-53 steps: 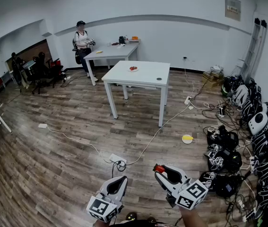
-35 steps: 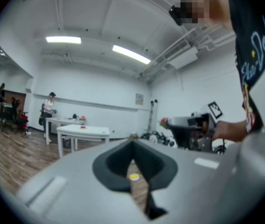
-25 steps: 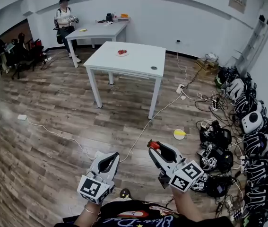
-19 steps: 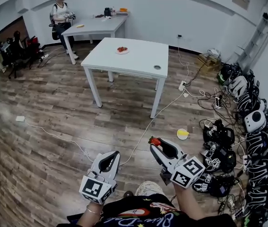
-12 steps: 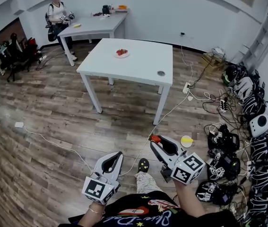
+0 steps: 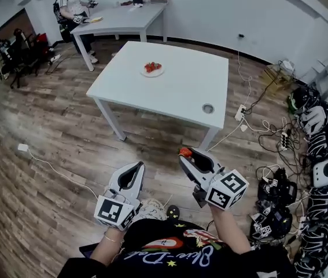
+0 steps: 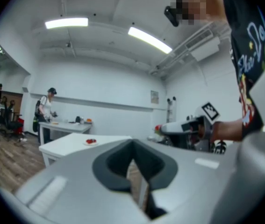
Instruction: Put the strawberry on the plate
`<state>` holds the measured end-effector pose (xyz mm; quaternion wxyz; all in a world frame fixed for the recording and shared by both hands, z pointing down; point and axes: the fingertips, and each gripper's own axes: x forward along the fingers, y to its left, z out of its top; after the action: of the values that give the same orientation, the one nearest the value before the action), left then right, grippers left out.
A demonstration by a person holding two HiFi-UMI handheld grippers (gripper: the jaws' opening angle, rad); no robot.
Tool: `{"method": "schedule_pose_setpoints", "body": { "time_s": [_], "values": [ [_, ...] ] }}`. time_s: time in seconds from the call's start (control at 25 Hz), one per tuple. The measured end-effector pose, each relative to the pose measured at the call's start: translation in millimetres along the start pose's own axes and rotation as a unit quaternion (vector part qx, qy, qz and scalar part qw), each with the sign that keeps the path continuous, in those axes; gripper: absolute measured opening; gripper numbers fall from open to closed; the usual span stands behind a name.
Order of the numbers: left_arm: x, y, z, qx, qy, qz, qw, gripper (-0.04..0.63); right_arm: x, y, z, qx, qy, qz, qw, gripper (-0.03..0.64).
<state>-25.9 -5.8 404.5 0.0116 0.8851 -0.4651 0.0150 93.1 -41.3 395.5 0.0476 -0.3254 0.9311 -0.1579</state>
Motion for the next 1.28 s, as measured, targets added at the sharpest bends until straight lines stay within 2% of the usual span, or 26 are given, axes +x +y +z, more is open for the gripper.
{"method": "schedule_pose_setpoints", "body": {
  "time_s": [0.36,0.64,0.84,0.96,1.08,1.28],
  "values": [
    [126.2,126.4,-3.6,-0.012,-0.008,0.007,0.9999,-0.012,125.8,-110.8,30.0,-0.018,0.019,-0.010,1.000,0.149],
    [240.6,248.4,14.0,-0.002,-0.017,-0.025,0.9995,-0.012,250.8,-201.6,58.0,-0.031,0.029,-0.039,0.998,0.149],
    [296.2,308.2,11.4,0.015,-0.001,-0.052,0.9985,-0.012,322.5,-255.1,57.5,-0.026,0.053,-0.058,0.997,0.149],
    [323.0,336.2,5.8,0.010,0.009,-0.048,0.9988,-0.012,358.9,-285.5,47.8,-0.027,0.088,-0.063,0.994,0.149],
    [344.3,355.1,-2.4,0.003,0.023,-0.042,0.9988,-0.012,389.6,-318.1,34.0,-0.051,0.141,-0.069,0.986,0.149],
    [370.5,384.5,-10.1,-0.002,0.048,-0.019,0.9987,-0.012,436.7,-365.5,1.1,-0.110,0.253,-0.063,0.959,0.149]
  ]
}}
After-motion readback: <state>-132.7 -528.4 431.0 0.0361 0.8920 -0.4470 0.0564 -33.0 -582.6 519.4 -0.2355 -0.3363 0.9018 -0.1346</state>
